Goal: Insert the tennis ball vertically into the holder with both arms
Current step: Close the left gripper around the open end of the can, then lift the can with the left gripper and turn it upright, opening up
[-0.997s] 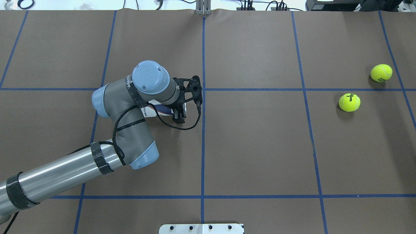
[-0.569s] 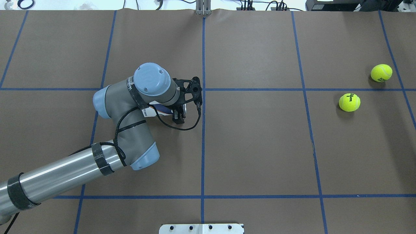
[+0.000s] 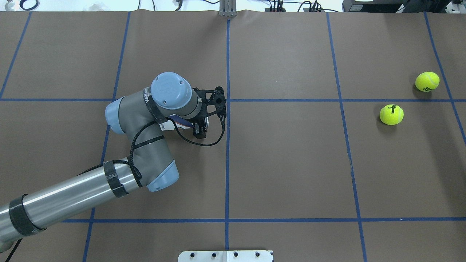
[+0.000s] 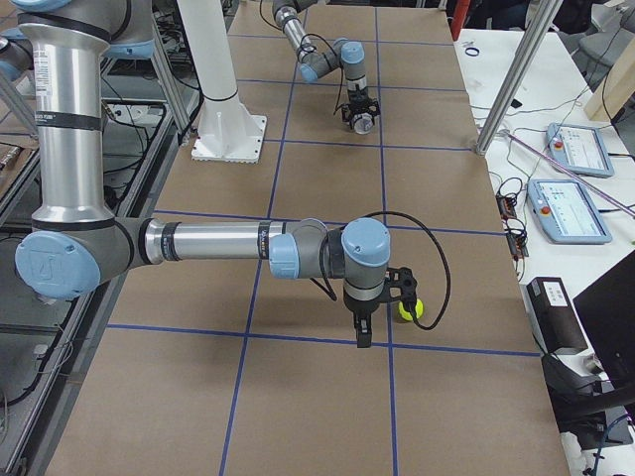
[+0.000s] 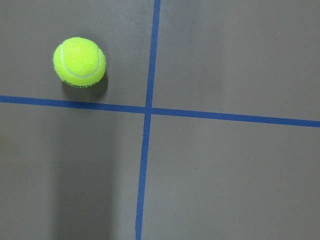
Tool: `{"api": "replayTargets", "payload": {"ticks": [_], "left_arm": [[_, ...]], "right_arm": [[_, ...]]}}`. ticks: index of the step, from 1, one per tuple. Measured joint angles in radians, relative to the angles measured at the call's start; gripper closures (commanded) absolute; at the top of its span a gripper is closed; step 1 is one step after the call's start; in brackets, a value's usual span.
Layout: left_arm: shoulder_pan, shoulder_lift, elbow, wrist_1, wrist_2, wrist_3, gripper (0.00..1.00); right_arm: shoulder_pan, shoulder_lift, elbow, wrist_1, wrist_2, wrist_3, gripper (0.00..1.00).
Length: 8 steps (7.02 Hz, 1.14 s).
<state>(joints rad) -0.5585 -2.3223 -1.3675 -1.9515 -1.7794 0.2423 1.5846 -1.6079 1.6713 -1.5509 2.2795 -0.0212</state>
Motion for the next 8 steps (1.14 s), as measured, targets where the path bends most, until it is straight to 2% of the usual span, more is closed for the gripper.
{"api": "replayTargets", "payload": {"ticks": [2, 4, 6, 8], "left_arm": [[0.004, -0.004, 0.003, -0.001, 0.009, 0.000, 0.19], [0.004, -0.005, 0.003, 0.000, 0.011, 0.000, 0.27], [0.002, -0.019, -0.008, -0.001, 0.010, 0.000, 0.28], [-0.008, -0.045, -0.065, -0.004, 0.009, -0.004, 0.28]], "right_arm": [[0.000, 0.000, 0.000, 0.000, 0.000, 0.000, 0.00], [0.000, 0.000, -0.001, 0.000, 0.000, 0.000, 0.00], [0.000, 0.001, -0.001, 0.000, 0.000, 0.001, 0.00], [0.000, 0.003, -0.001, 0.000, 0.000, 0.001, 0.00]]}}
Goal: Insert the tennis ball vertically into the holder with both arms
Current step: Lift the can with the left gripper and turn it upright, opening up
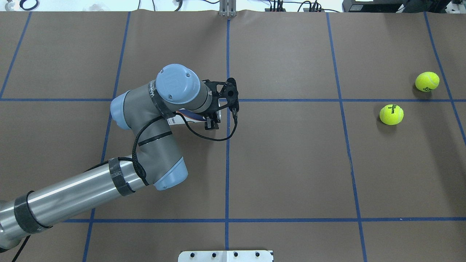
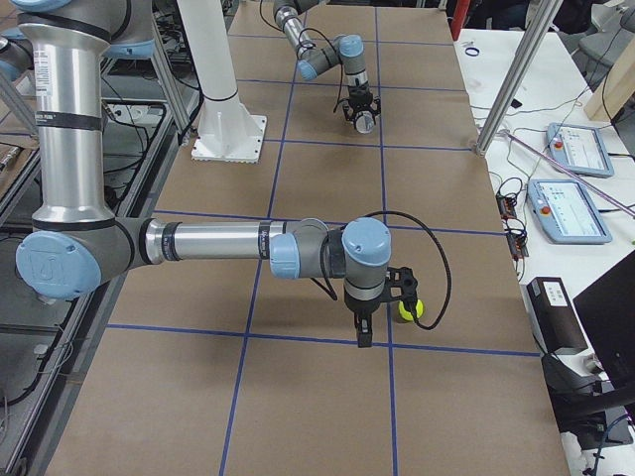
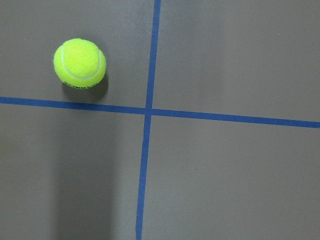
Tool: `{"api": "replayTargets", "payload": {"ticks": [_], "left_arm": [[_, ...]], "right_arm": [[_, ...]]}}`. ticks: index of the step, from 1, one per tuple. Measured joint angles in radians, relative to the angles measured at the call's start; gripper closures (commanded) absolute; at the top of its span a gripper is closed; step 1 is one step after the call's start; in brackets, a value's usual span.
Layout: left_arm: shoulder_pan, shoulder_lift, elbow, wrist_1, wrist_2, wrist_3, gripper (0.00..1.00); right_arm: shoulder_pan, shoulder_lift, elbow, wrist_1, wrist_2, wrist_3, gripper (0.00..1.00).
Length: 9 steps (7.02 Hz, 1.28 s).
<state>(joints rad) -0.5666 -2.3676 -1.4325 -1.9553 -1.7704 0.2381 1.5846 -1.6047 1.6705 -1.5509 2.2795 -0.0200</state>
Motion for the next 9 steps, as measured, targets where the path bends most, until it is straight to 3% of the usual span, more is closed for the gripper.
{"api": "replayTargets", "payload": {"ticks": [2, 3, 7, 9], "left_arm": [[-0.019, -0.008, -0.091, -0.034, -0.004, -0.038, 0.30], [-0.024, -0.010, -0.114, -0.116, -0.007, -0.099, 0.31], [-0.023, -0.013, -0.112, -0.609, -0.007, -0.467, 0.31], [-0.021, -0.017, -0.038, -0.866, 0.008, -0.546, 0.32]], "right_arm": [[0.000, 0.001, 0.000, 0.000, 0.001, 0.000, 0.00], [0.000, 0.002, 0.001, 0.000, 0.001, 0.000, 0.00], [0.000, 0.008, 0.002, 0.002, 0.002, 0.000, 0.00], [0.000, 0.010, 0.004, 0.002, 0.002, 0.000, 0.00]]}}
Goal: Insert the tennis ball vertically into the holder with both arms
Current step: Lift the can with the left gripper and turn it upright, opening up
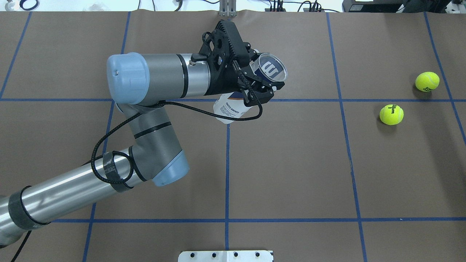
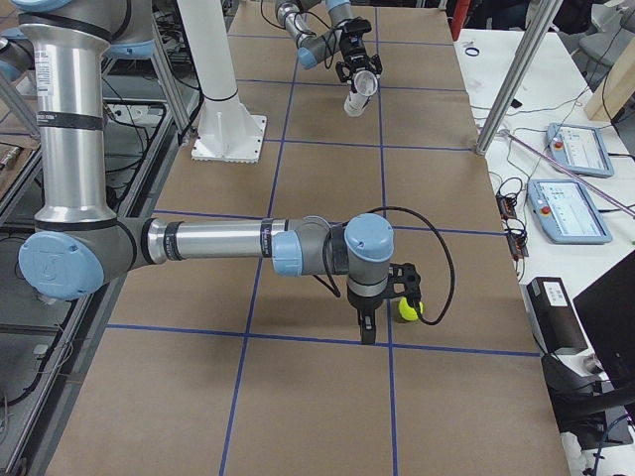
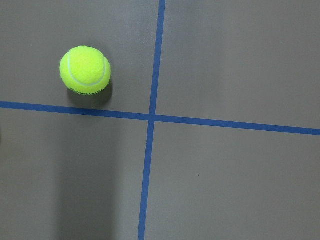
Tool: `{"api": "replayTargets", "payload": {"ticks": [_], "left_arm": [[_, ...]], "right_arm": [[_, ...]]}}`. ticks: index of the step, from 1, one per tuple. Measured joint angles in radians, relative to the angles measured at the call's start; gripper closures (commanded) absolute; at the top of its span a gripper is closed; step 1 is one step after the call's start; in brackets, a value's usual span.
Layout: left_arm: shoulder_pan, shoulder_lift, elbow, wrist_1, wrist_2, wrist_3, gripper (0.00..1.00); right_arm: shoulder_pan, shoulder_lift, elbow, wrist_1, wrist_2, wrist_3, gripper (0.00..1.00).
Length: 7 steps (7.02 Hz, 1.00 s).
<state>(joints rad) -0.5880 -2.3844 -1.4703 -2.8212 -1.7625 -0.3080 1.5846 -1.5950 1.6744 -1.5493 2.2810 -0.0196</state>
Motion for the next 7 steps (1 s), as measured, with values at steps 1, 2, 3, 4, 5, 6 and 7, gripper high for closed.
{"api": "replayTargets", "payload": {"ticks": [1, 2, 3, 4, 5, 6, 7], "left_arm": [[0.002, -0.011, 0.089, -0.174, 0.026, -0.032, 0.33], [0.007, -0.030, 0.176, -0.330, 0.061, -0.055, 0.33], [0.018, -0.042, 0.244, -0.463, 0.102, -0.064, 0.33], [0.032, -0.046, 0.299, -0.574, 0.148, -0.068, 0.33], [0.048, -0.044, 0.356, -0.677, 0.190, -0.068, 0.33], [0.062, -0.042, 0.424, -0.773, 0.227, -0.067, 0.36], [0.078, -0.039, 0.484, -0.851, 0.264, -0.063, 0.40]], "right_arm": [[0.000, 0.001, 0.000, 0.000, 0.000, 0.000, 0.00], [0.000, 0.001, 0.001, 0.000, 0.000, 0.000, 0.00], [0.000, 0.001, 0.002, 0.000, 0.001, -0.001, 0.00], [0.000, 0.001, 0.002, 0.004, 0.003, -0.001, 0.00], [0.000, 0.001, 0.001, 0.013, 0.005, -0.001, 0.00], [0.000, 0.001, 0.001, 0.021, 0.006, -0.003, 0.00], [0.000, 0.002, 0.004, 0.026, 0.008, -0.007, 0.00]]}}
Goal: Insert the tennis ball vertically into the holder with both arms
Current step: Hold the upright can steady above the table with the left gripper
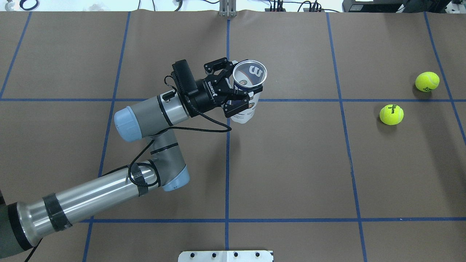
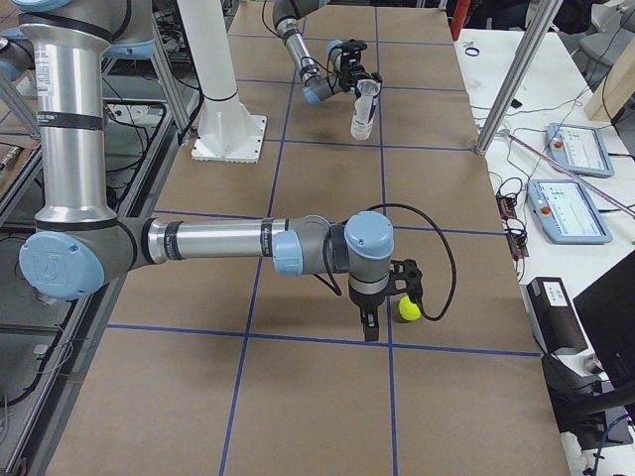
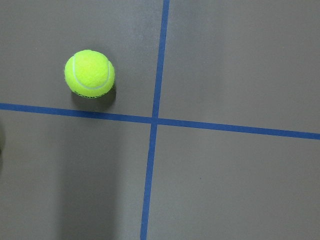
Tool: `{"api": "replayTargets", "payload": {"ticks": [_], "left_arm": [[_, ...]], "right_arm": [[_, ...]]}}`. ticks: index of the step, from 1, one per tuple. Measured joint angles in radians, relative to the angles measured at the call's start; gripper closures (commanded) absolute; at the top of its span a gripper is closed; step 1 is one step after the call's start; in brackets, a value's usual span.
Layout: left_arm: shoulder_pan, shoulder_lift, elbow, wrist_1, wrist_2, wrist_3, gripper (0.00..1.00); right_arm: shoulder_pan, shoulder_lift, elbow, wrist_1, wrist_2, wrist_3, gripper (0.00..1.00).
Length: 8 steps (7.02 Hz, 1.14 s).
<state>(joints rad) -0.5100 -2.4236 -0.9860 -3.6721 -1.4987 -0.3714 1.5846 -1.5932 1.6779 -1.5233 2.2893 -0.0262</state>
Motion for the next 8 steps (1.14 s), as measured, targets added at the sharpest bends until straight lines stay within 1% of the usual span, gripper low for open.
{"api": "replayTargets", "payload": {"ticks": [1, 3, 4, 6, 8], "left_arm": [[0.011, 0.003, 0.036, -0.042, 0.030, 0.005, 0.41], [0.018, 0.015, 0.073, -0.067, 0.126, 0.021, 0.31], [0.017, 0.021, 0.080, -0.061, 0.159, 0.052, 0.30], [0.025, 0.025, 0.083, -0.046, 0.175, 0.098, 0.29], [0.052, 0.026, 0.084, -0.044, 0.178, 0.105, 0.29]], "right_arm": [[0.000, 0.001, 0.002, 0.001, 0.003, 0.000, 0.00], [0.000, 0.001, 0.001, 0.002, 0.005, 0.004, 0.00], [0.000, 0.001, 0.000, 0.002, 0.005, 0.004, 0.00], [0.000, 0.001, 0.000, 0.002, 0.005, 0.005, 0.00], [0.000, 0.002, -0.001, 0.002, 0.005, 0.005, 0.00]]}}
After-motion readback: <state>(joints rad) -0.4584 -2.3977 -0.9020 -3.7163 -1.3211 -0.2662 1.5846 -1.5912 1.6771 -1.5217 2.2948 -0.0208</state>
